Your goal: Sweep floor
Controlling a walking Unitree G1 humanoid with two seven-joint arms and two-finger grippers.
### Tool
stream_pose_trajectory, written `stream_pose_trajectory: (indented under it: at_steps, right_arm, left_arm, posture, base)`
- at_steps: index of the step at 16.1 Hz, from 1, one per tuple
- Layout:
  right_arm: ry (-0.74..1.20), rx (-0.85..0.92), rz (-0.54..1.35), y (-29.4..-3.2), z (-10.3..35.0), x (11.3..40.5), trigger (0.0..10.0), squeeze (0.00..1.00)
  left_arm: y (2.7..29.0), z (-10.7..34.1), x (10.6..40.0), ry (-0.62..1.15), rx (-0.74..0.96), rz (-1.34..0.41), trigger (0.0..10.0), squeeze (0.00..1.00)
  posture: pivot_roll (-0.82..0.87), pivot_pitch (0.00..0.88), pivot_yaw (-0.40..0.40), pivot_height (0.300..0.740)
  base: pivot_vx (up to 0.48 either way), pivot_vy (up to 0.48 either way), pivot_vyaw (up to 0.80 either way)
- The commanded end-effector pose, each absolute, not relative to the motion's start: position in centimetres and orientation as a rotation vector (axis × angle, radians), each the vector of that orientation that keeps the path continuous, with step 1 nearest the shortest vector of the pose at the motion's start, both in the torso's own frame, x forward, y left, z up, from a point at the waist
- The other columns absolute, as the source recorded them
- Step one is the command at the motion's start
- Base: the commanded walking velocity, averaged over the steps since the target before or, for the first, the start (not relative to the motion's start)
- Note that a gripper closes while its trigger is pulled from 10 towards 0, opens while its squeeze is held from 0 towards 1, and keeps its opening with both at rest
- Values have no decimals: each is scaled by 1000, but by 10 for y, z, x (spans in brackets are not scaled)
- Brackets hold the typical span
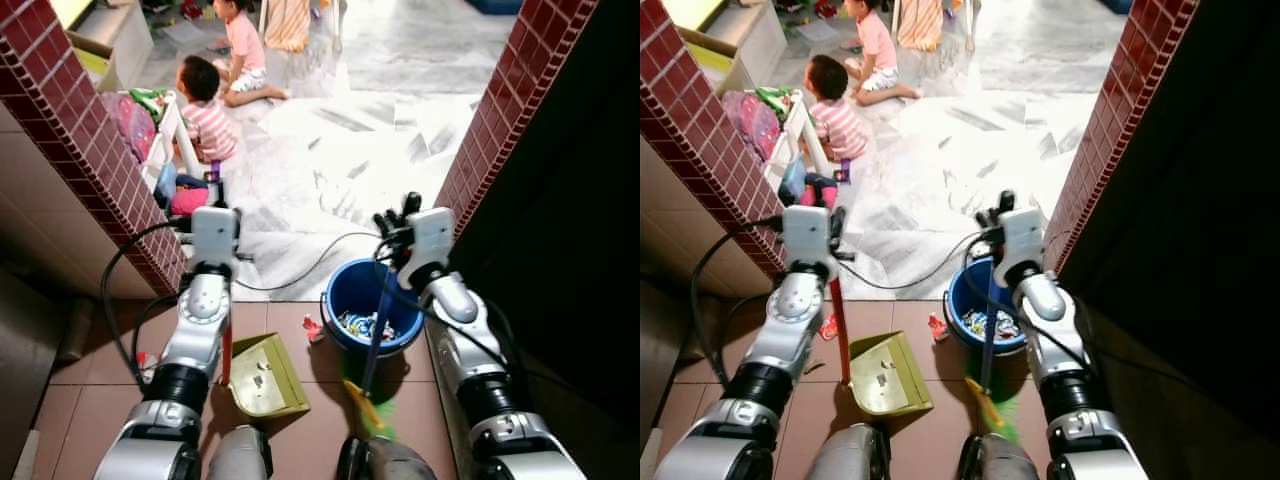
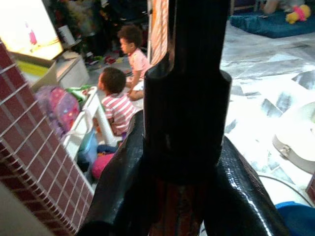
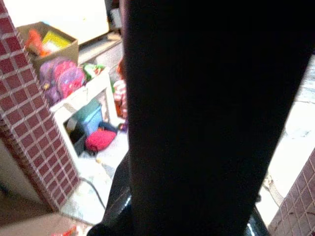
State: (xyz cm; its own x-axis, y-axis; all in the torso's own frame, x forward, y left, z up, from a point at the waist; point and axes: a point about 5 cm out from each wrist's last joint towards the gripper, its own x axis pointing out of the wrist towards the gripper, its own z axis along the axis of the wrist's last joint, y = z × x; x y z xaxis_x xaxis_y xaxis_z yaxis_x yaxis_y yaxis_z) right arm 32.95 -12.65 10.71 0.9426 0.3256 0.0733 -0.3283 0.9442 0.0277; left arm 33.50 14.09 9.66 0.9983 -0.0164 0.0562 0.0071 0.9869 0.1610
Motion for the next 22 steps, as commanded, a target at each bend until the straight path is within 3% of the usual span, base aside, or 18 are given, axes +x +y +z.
stream_pose_trajectory:
  at_steps: [1,10,22]
  right_arm:
    - [-154,107,342,-119,130,338,10000,0]
    - [-264,-46,174,-133,154,354,10000,0]
    - [-208,-99,116,-138,136,351,10000,0]
  left_arm:
    - [144,95,335,-51,183,-9,10000,0]
    - [137,95,336,-57,186,-31,10000,0]
    - [135,95,337,-52,185,-44,10000,0]
  posture:
    - [-105,91,11,740]
    - [-105,80,11,740]
    - [-105,91,15,740]
  base:
    - [0,0,0]
    - [0,0,0]
    - [0,0,0]
